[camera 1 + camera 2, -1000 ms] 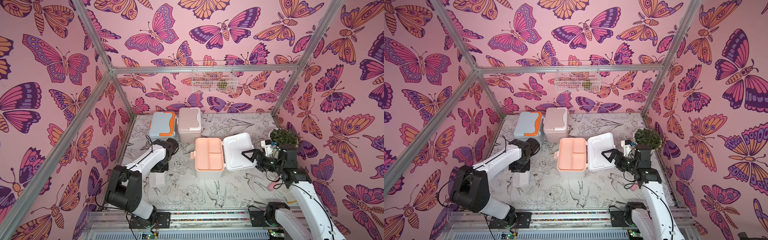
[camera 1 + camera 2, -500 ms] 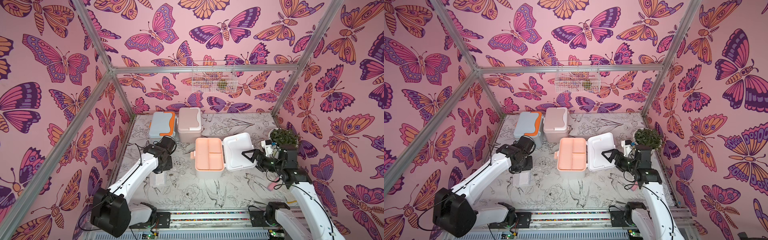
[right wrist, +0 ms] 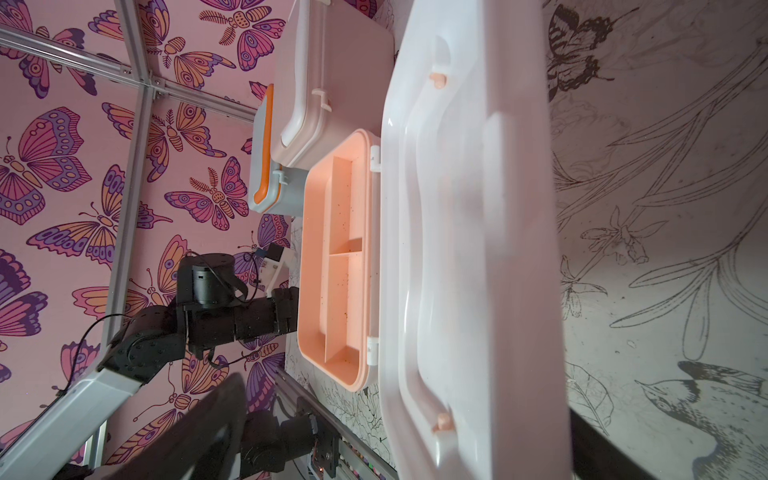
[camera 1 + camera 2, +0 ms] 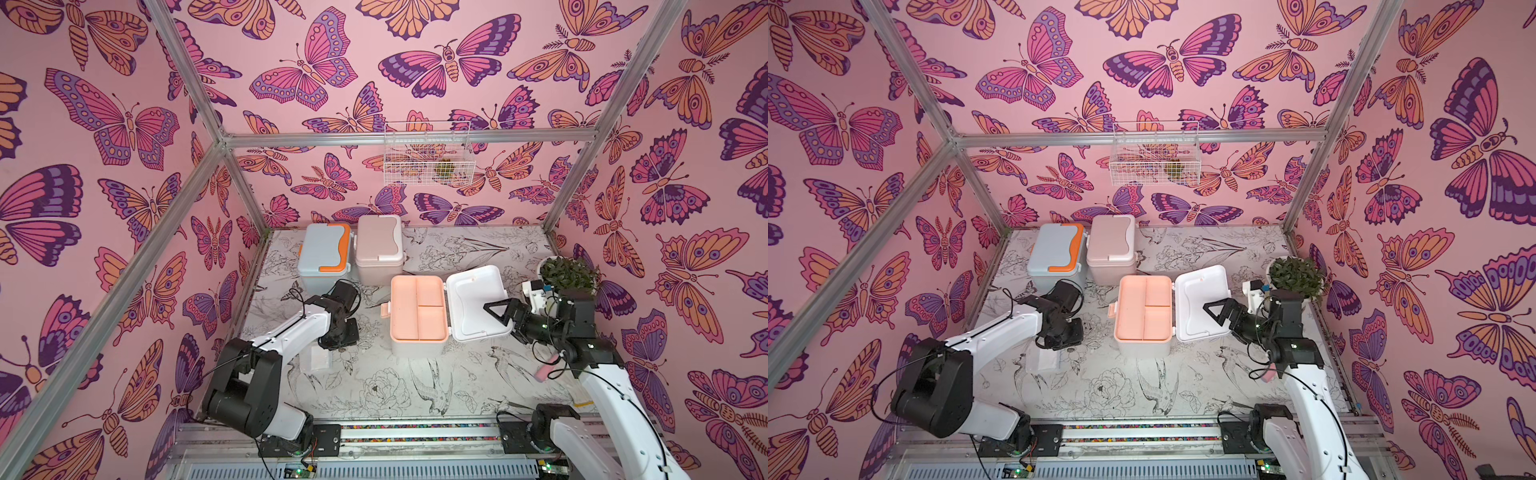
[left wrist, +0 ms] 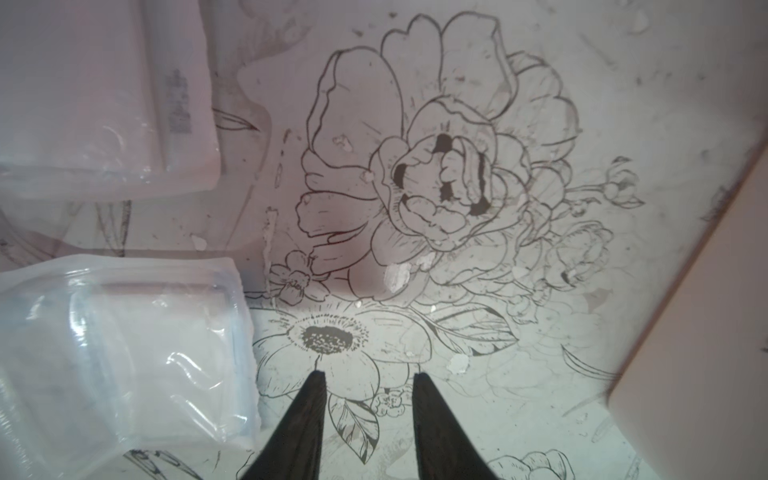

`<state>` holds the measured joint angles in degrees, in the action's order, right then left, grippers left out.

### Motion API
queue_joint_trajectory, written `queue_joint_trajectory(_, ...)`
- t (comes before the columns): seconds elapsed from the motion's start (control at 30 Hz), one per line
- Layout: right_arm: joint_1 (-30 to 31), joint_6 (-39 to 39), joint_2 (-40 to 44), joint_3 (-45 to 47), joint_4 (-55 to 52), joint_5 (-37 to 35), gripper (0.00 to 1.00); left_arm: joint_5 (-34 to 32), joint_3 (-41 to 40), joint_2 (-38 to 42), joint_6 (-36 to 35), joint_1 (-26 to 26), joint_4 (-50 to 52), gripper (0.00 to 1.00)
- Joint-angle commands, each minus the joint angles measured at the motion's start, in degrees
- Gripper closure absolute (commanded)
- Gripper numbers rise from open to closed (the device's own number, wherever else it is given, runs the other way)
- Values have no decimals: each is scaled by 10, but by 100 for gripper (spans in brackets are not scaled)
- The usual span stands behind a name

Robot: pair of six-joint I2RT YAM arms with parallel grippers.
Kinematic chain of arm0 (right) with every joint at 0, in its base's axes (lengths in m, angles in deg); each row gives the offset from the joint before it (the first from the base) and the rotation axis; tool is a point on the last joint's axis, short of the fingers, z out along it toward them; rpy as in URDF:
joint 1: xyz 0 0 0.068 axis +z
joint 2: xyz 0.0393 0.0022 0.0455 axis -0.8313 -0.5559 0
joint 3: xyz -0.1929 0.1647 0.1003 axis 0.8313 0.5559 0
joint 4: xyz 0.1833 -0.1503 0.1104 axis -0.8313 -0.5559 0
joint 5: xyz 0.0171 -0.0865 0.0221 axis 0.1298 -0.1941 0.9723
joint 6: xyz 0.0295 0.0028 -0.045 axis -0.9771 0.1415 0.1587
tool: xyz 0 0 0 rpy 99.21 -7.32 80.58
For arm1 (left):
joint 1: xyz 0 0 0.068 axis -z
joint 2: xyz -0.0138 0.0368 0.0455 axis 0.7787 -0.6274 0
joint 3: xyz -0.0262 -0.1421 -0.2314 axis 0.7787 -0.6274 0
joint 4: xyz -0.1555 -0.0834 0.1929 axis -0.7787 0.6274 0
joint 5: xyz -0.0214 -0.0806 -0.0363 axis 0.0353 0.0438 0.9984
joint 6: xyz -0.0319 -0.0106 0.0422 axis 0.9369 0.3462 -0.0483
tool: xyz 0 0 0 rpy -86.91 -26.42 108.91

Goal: Open first aid kits and take out gauze
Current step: Place the gauze at the center of the board, then pick up the compartment layer from the first aid kit.

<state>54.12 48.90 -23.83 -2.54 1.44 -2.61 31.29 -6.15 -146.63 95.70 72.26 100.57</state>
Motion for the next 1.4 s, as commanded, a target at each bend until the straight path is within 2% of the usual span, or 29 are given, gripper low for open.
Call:
queue_joint_trajectory(0.0,4,13,10,-7,-8,-3,1,-16,-21,-10,10,-9,-8,62)
queue_joint_trajectory(0.2,5,13,10,-5,-9,-4,1,-44,-34,-11,16,-11,-7,62)
queue_joint_trajectory(0.43,4,14,12,-5,-11,-5,1,-44,-35,4,16,-11,-5,62)
queue_joint_trajectory(0.57,4,16,16,-6,-17,-11,1,-35,-27,27,13,-11,12,61)
queue_joint_trajectory(0.67,4,22,18,-11,-31,-30,1,2,-14,74,11,-4,12,59)
queue_joint_trajectory(0.8,4,36,24,-32,-73,-73,1,30,16,171,17,21,12,47)
queue_joint_trajectory(0.87,4,47,29,-52,-108,-124,1,30,33,216,16,42,7,38)
queue_joint_trajectory(1.0,4,65,35,-100,-162,-182,1,31,60,283,16,80,-18,23)
queue_joint_trajectory(1.23,13,63,53,-187,-195,-172,1,10,57,364,14,154,-96,0)
queue_joint_trajectory(1.37,45,57,53,-223,-194,-180,1,17,0,395,38,173,-170,0)
